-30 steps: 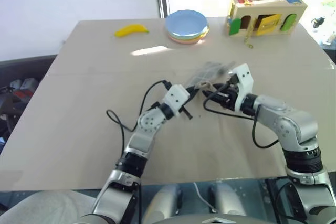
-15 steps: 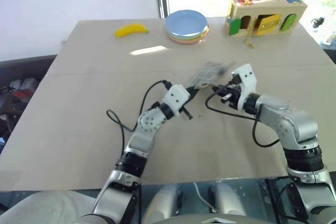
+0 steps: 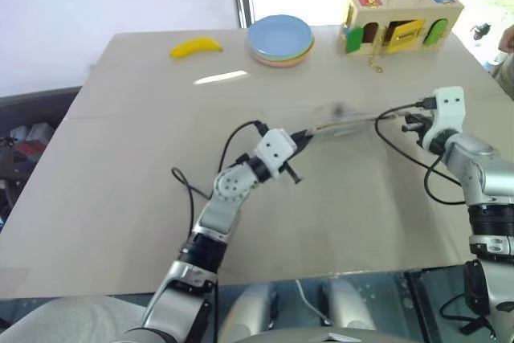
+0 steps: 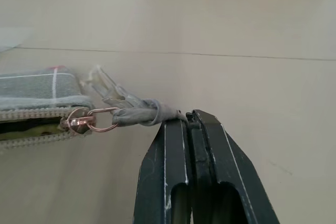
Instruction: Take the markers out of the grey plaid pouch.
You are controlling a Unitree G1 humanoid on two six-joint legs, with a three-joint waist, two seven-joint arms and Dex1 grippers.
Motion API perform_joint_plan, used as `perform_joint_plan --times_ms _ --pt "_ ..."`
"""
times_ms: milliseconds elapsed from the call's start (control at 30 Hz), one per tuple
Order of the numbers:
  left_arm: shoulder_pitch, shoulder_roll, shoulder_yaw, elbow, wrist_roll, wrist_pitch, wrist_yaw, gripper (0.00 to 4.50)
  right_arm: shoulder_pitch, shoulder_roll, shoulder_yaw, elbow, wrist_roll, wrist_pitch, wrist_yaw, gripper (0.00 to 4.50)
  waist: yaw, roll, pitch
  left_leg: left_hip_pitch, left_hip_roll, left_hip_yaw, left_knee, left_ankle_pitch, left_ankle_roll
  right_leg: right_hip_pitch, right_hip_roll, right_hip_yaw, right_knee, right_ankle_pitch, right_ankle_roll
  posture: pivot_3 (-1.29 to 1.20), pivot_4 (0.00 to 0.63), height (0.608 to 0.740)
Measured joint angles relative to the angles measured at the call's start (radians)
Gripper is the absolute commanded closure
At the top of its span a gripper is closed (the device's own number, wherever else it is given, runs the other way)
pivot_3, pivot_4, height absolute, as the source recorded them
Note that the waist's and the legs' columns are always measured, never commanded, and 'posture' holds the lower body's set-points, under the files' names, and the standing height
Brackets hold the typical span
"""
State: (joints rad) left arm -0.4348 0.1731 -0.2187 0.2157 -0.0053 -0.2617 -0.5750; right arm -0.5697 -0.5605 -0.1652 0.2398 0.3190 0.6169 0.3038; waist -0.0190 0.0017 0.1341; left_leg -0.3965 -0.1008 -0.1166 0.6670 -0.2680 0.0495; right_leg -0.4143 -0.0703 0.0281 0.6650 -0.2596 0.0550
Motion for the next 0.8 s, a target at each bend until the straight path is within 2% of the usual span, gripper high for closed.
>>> perform_joint_plan --times_ms 33,167,333,433,500,567,800 --pt "0.001 0.002 0.006 -0.001 -0.001 0.0 0.001 4.5 0.001 -0.014 -0.009 0.001 0.0 0.0 0.007 3.56 0.002 0.0 0.0 0.0 0.0 0.0 0.0 0.0 0.0 0.0 0.0 0.0 0.0 0.0 0.0 0.0 0.15 0.74" --pt "0.007 0.024 0.046 -0.002 -0.019 0.001 0.008 4.5 0.052 -0.14 -0.016 -0.12 0.056 0.043 0.193 1.7 0.009 0.0 0.0 -0.001 0.0 -0.001 0.0 0.0 0.0 0.0 0.0 -0.001 -0.001 0.0 0.0 0.0 0.15 0.74" --pt "0.007 0.006 0.043 -0.002 -0.02 0.001 0.007 4.5 0.085 -0.206 -0.002 -0.274 0.151 0.147 0.355 1.7 0.008 0.0 0.0 -0.001 0.0 -0.001 0.0 0.0 0.0 0.001 0.0 -0.001 -0.001 0.0 0.0 0.0 0.15 0.74" --pt "0.007 0.005 0.042 -0.002 -0.02 0.001 0.004 4.5 0.079 -0.193 -0.006 -0.338 0.199 0.195 0.371 2.45 0.007 0.0 0.0 0.0 0.0 -0.001 0.0 0.0 0.0 0.001 0.0 -0.001 -0.001 0.0 0.0 0.0 0.15 0.74" --pt "0.007 0.002 0.041 -0.002 -0.02 0.001 0.003 4.5 0.068 -0.158 -0.006 -0.364 0.218 0.21 0.364 3.55 0.008 0.0 0.0 0.0 0.0 -0.001 0.0 0.0 0.0 0.001 0.0 -0.001 -0.001 0.0 0.0 0.0 0.15 0.74" --pt "0.006 -0.001 0.04 -0.002 -0.02 0.001 0.002 4.5 0.068 -0.146 -0.001 -0.375 0.221 0.211 0.362 4.32 0.009 0.0 0.0 -0.001 0.0 -0.001 0.0 0.0 0.0 0.001 0.0 -0.001 -0.001 0.0 0.0 0.0 0.15 0.74" --pt "0.006 -0.001 0.035 -0.001 -0.02 0.0 -0.006 4.5 0.046 -0.066 0.072 -0.316 0.172 0.184 0.336 4.32 0.012 0.0 0.0 -0.001 0.0 -0.002 0.0 0.0 0.0 0.0 -0.001 -0.001 -0.001 0.0 0.0 0.0 0.15 0.74"
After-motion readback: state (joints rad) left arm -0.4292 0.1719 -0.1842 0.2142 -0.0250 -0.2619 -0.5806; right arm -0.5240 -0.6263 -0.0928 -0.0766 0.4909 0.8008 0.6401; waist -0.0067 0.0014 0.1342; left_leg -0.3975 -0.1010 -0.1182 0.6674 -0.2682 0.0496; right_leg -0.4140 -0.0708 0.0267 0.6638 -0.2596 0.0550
